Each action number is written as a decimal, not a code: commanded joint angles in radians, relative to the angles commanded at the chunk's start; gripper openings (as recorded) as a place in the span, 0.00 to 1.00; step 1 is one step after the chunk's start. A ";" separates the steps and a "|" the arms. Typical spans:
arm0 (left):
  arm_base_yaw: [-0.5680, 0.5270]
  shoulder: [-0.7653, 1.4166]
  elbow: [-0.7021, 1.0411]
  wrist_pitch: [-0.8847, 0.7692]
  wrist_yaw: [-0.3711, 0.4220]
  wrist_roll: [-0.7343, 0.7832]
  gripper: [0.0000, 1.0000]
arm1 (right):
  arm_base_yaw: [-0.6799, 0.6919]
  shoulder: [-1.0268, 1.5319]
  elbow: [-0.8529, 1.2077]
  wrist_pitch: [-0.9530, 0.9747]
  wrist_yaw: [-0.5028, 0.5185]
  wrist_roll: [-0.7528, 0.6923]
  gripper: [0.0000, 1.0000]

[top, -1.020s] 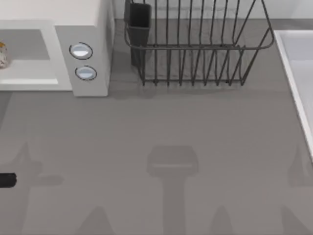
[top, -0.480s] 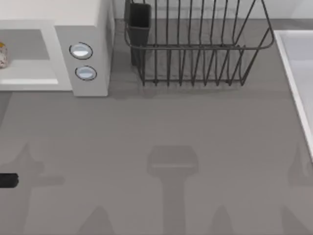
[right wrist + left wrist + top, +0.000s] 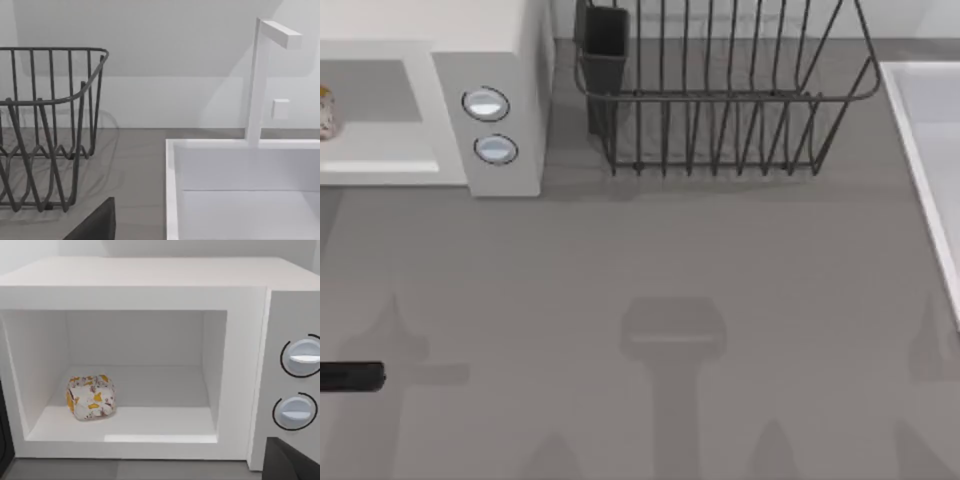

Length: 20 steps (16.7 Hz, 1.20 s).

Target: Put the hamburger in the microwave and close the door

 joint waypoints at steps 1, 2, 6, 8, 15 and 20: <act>-0.022 -0.003 0.002 -0.005 -0.022 0.000 0.00 | 0.000 0.000 0.000 0.000 0.000 0.000 1.00; -0.036 -0.005 0.003 -0.007 -0.036 0.000 0.00 | 0.000 0.000 0.000 0.000 0.000 0.000 1.00; -0.036 -0.001 0.000 -0.006 -0.036 -0.001 0.00 | 0.000 0.000 0.000 0.000 0.000 0.000 1.00; -0.047 0.013 -0.009 0.011 -0.047 0.001 0.00 | 0.000 0.000 0.000 0.000 0.000 0.000 1.00; -0.132 0.134 -0.080 0.210 -0.133 0.001 0.00 | 0.000 0.000 0.000 0.000 0.000 0.000 1.00; -0.133 0.142 -0.076 0.216 -0.136 0.001 0.00 | 0.000 0.000 0.000 0.000 0.000 0.000 1.00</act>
